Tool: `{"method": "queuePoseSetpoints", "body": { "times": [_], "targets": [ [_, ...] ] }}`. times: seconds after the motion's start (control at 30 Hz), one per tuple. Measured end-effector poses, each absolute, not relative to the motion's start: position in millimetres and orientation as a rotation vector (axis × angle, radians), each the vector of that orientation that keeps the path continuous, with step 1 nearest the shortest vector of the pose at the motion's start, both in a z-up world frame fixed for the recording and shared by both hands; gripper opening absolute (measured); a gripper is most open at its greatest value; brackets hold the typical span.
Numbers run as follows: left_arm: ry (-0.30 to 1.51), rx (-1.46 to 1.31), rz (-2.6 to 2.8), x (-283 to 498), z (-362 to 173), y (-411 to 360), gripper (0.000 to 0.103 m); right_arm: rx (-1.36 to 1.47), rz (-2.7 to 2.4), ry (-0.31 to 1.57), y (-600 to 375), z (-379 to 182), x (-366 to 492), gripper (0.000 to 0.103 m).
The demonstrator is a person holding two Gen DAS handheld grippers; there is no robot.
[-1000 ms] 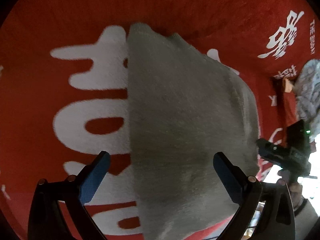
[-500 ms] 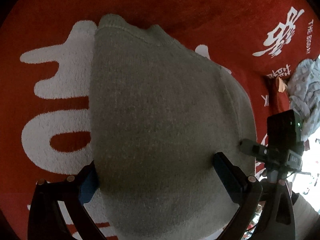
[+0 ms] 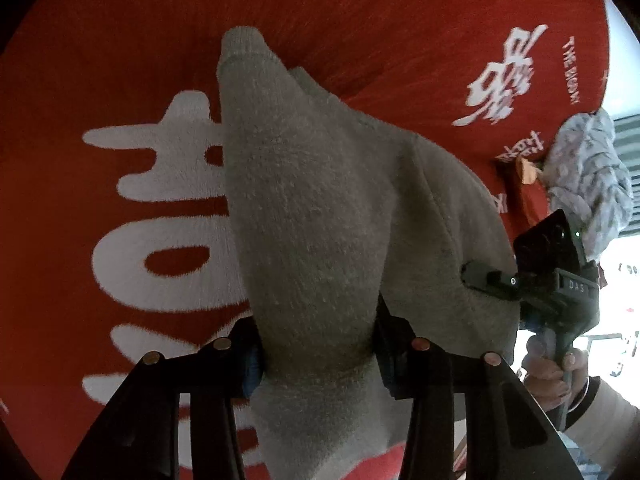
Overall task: Fold small clothes
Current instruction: 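Close both tools on the bundle edge and lift it, then lower the bundle onto the blanket and open both tools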
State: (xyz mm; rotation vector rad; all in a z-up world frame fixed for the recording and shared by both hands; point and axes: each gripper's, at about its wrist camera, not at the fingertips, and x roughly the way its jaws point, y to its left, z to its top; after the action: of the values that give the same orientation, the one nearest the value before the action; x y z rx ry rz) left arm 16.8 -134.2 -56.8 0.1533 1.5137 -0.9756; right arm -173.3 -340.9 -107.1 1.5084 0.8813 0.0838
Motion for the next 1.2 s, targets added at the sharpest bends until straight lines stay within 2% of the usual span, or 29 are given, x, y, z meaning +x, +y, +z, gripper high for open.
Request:
{"method": "queuePoseSetpoints", "body": {
  "times": [0.33,0.63,0.77,0.97,1.07,1.1,1.2],
  "targets": [
    [1.488,0.142,-0.953,12,-13,-69,0.047,1.512,0.175,0.899,-289,-71,-166,0.032],
    [1.518,0.135,-0.823,12,-33,13,0.047,1.468,0.240,1.007,-220,-93,-145,0.032],
    [1.541,0.184,-0.709,15,-59,33,0.049,1.368,0.182,1.101,-203,-105,-126,0.032],
    [1.487,0.176,-0.648,20,-46,50,0.050,1.109,-0.037,1.235,-216,-90,-129,0.034],
    [1.436,0.252,-0.595,18,-35,47,0.050,1.002,-0.178,1.294,-227,-83,-141,0.025],
    [1.417,0.276,-0.577,19,-30,48,0.050,0.985,-0.206,1.300,-233,-85,-153,0.014],
    [1.391,0.283,-0.576,20,-18,55,0.050,0.995,-0.245,1.263,-243,-75,-174,0.010]
  ]
}}
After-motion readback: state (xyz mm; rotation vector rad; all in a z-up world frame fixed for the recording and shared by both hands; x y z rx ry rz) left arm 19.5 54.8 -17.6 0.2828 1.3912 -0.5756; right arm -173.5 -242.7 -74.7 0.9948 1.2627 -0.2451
